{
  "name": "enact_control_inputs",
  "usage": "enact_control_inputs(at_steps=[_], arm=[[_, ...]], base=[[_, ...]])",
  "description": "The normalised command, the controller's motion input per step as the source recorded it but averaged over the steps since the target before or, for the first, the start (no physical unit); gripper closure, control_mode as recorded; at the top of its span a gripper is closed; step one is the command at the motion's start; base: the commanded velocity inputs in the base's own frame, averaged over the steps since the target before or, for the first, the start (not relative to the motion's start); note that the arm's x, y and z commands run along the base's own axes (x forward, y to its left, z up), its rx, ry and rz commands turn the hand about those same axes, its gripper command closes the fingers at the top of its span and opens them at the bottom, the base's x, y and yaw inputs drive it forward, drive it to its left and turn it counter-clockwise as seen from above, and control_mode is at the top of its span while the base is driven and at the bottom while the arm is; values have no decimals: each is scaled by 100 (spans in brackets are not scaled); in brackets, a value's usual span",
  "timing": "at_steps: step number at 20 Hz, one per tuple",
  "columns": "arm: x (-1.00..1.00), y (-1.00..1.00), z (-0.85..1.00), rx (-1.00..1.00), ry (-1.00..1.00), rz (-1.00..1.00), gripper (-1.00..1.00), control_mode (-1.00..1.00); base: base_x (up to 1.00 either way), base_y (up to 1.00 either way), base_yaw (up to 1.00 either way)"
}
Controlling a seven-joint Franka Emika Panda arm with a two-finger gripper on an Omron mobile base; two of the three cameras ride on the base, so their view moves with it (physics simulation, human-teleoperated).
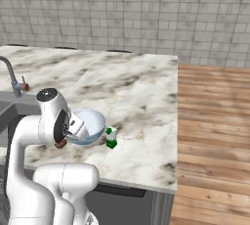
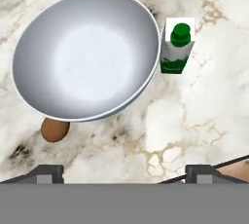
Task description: Gather the eggs and milk located in the vicinity of the sink area and place them right next to the bowl.
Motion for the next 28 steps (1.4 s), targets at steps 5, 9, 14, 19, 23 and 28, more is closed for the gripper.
enact_control_inputs(at_steps=[5,9,14,19,23,28], arm=[[1,-57,16,1,-1,42,-100,-100],[-2,-3,2,0,0,8,-100,-100],[0,0,0,0,0,0,-100,-100],[0,0,0,0,0,0,-100,100],[0,0,0,0,0,0,-100,100],[0,0,0,0,0,0,-100,100]], base=[[0,0,0],[0,0,0],[0,0,0],[-34,15,0],[-97,100,20],[-40,100,19]])
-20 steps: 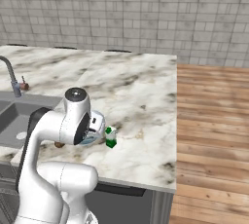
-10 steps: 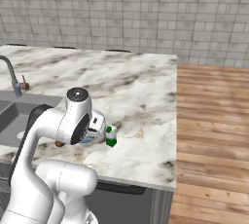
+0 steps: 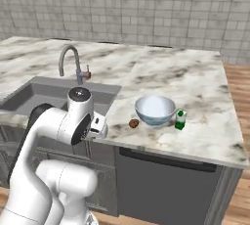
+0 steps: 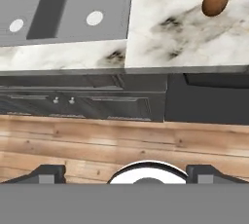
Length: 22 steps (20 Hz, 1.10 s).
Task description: Gather the eggs and milk located in the vicinity of the sink area and place them right next to the bowl.
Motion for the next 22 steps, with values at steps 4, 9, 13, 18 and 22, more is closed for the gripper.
enact_control_inputs(at_steps=[4,9,13,18,22], arm=[[0,0,0,0,0,0,-100,100],[0,0,0,0,0,0,-100,100],[0,0,0,0,0,0,-100,100],[0,0,0,0,0,0,-100,100],[0,0,0,0,0,0,-100,100]], base=[[-3,100,11],[0,100,4],[0,100,1],[0,100,0],[2,100,0]])
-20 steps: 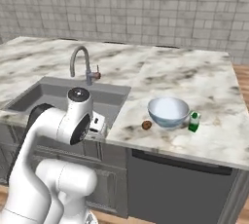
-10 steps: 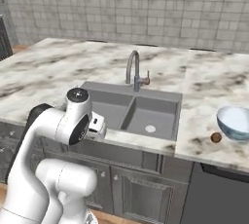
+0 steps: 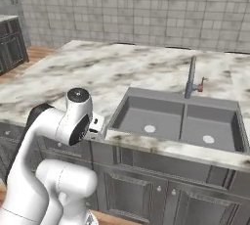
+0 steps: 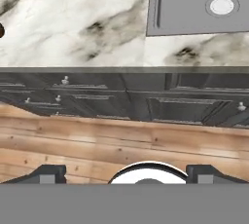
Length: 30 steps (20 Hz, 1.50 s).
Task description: Gather the eggs and milk located in the vicinity of the sink area and place them right next to the bowl.
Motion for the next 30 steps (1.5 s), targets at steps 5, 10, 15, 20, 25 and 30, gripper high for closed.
enact_control_inputs(at_steps=[5,10,15,20,25,30], arm=[[0,0,0,0,0,0,-100,100],[0,0,0,0,0,0,-100,100],[0,0,0,0,0,0,-100,100],[4,0,0,0,3,0,-100,-100],[33,37,17,-6,26,5,-100,-100],[37,93,-4,-18,36,15,-100,-100]], base=[[13,100,-1],[60,89,-25],[92,31,-32],[10,0,-1],[0,0,0],[0,0,0]])
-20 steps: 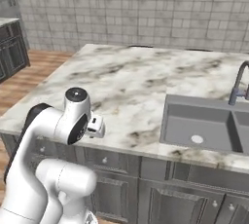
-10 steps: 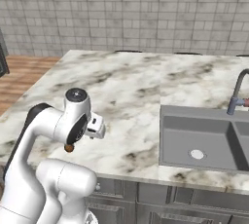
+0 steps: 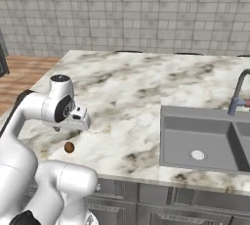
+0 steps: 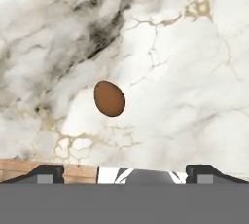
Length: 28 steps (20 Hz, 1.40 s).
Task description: Gather the eggs and milk located in the vicinity of the sink area and place them right next to the bowl.
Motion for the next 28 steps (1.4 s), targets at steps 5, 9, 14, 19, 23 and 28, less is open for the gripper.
enact_control_inputs(at_steps=[5,9,14,19,23,28], arm=[[26,41,-91,-5,7,7,-100,-100],[43,0,-41,0,6,3,-100,-100],[34,0,-25,0,14,1,-100,-100],[6,1,-42,0,10,0,-100,-100],[0,0,-42,0,3,0,-100,-100],[-14,0,-16,0,0,0,-100,-100]], base=[[0,0,0],[0,0,0],[0,0,0],[0,0,0],[0,0,0],[0,0,0]])
